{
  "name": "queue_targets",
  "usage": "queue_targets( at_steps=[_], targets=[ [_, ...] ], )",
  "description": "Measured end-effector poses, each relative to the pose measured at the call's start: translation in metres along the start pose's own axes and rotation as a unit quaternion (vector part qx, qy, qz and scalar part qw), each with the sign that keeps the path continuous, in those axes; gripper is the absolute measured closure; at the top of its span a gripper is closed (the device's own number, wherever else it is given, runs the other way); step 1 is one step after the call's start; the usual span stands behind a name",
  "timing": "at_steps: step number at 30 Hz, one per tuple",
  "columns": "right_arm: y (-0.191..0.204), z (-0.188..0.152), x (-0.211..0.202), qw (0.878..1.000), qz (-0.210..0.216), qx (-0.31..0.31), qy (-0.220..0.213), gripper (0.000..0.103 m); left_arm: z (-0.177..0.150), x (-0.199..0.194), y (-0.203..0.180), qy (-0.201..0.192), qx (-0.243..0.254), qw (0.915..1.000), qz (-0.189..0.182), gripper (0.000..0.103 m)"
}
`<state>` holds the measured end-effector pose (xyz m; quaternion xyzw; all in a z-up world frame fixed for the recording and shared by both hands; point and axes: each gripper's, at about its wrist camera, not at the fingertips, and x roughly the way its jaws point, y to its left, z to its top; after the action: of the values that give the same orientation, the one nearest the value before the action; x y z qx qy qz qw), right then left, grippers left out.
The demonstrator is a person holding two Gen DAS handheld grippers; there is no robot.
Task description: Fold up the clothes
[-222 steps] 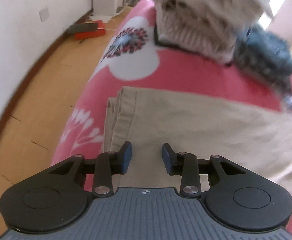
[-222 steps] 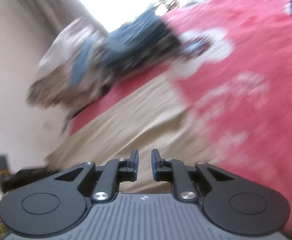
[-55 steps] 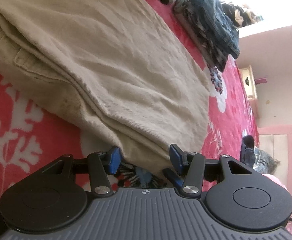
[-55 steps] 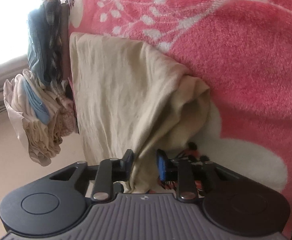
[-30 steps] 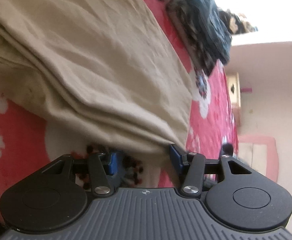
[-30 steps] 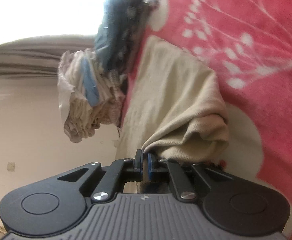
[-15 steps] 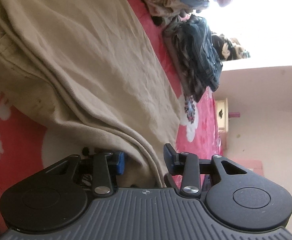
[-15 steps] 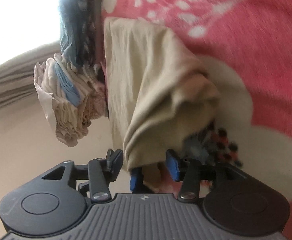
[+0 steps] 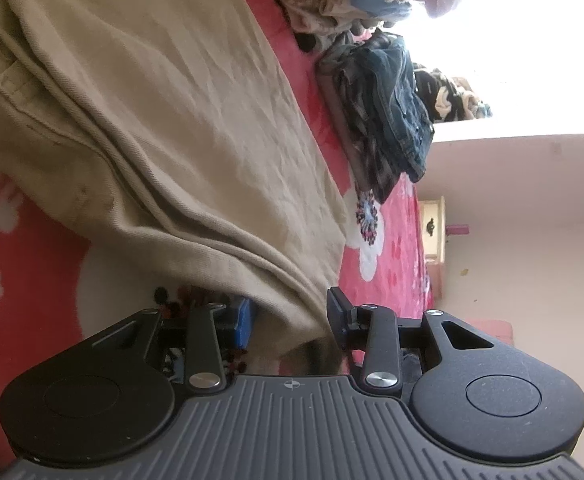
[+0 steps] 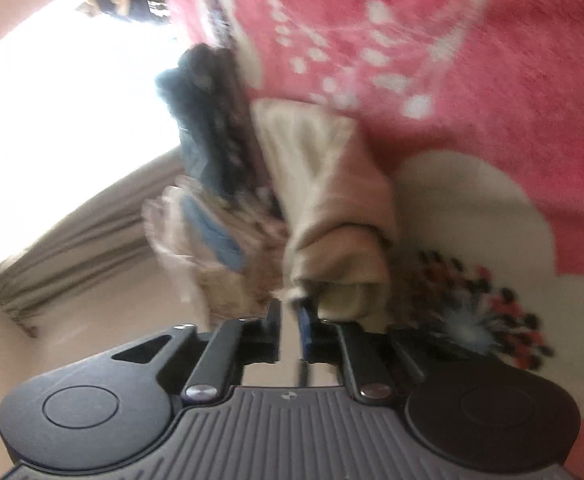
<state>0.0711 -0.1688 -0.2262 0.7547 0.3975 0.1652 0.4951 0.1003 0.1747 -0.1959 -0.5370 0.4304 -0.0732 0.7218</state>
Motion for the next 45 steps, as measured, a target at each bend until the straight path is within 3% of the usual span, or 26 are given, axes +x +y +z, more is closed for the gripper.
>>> queue_targets(
  at_steps=[7, 10, 13, 16, 19, 22, 24, 26, 35, 41, 45],
  targets=[
    [0.017, 0.014, -0.015, 1.0, 0.013, -0.013, -0.021, 0.097, -0.007, 0.01, -0.008, 0.011, 0.011, 0.9997, 0.02, 0.06],
    [0.03, 0.017, -0.037, 0.998, -0.042, -0.036, -0.029, 0.092, 0.0, 0.007, -0.005, 0.004, -0.015, 0.9999, 0.005, 0.06],
    [0.033, 0.013, -0.047, 0.992, -0.112, -0.06, -0.015, 0.068, 0.006, 0.004, -0.005, 0.006, -0.031, 0.9995, -0.003, 0.06],
    [0.03, 0.006, -0.045, 0.984, -0.163, -0.07, 0.006, 0.058, 0.009, 0.003, -0.006, 0.009, -0.04, 0.9992, -0.004, 0.06],
    [0.021, 0.004, -0.025, 0.98, -0.185, -0.067, 0.03, 0.048, 0.011, 0.004, -0.005, 0.009, -0.052, 0.9986, -0.006, 0.06],
    [0.019, 0.002, -0.008, 0.982, -0.173, -0.067, 0.042, 0.053, 0.014, 0.004, -0.006, 0.009, -0.059, 0.9982, -0.009, 0.06],
    [0.021, 0.0, -0.003, 0.986, -0.144, -0.069, 0.047, 0.077, 0.016, 0.003, -0.007, 0.012, -0.058, 0.9982, -0.008, 0.06],
    [0.027, 0.001, -0.001, 0.989, -0.123, -0.057, 0.056, 0.087, 0.017, 0.003, -0.008, 0.024, -0.051, 0.9984, -0.002, 0.06],
    [0.018, 0.016, 0.014, 0.992, -0.061, 0.08, 0.072, 0.088, 0.023, -0.015, -0.011, 0.06, -0.029, 0.9974, -0.026, 0.058],
    [0.018, 0.014, 0.01, 0.994, -0.064, 0.045, 0.071, 0.088, 0.013, -0.001, -0.012, 0.088, -0.034, 0.9943, -0.049, 0.058],
    [0.019, 0.015, 0.006, 0.994, -0.083, 0.008, 0.069, 0.09, 0.005, 0.019, -0.007, 0.093, -0.055, 0.9933, -0.041, 0.058]
  ],
)
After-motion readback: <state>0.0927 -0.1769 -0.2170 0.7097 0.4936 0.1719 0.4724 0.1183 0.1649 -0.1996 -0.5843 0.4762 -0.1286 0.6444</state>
